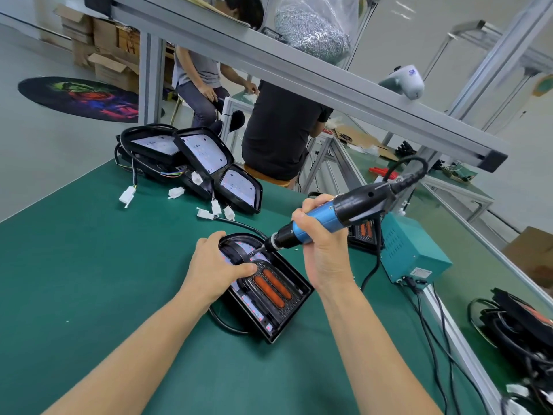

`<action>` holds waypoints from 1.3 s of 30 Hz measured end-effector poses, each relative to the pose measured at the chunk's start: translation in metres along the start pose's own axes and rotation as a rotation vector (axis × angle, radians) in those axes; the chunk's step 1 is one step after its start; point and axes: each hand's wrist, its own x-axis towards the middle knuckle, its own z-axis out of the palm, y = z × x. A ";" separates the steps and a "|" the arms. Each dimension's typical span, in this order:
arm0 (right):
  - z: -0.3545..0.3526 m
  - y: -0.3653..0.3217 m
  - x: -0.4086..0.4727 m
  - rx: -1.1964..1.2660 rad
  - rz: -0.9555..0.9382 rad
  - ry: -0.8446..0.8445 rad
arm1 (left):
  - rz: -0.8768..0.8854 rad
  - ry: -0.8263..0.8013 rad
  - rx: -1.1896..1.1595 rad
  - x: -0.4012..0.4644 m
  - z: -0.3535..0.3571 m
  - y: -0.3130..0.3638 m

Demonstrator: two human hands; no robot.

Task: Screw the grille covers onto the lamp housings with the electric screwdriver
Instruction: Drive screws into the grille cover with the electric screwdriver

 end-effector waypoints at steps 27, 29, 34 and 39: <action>-0.129 -0.076 -0.051 -0.046 -0.298 0.669 | -0.060 -0.080 0.194 0.000 -0.011 -0.004; -0.139 -0.072 -0.065 0.073 -0.285 0.689 | -0.072 -0.106 0.235 0.000 -0.013 -0.001; -0.148 -0.052 -0.096 0.257 -0.209 0.802 | 0.043 0.008 0.347 -0.006 -0.015 0.015; -0.146 -0.045 -0.111 0.234 -0.162 0.923 | 0.542 0.050 0.350 -0.038 0.014 0.056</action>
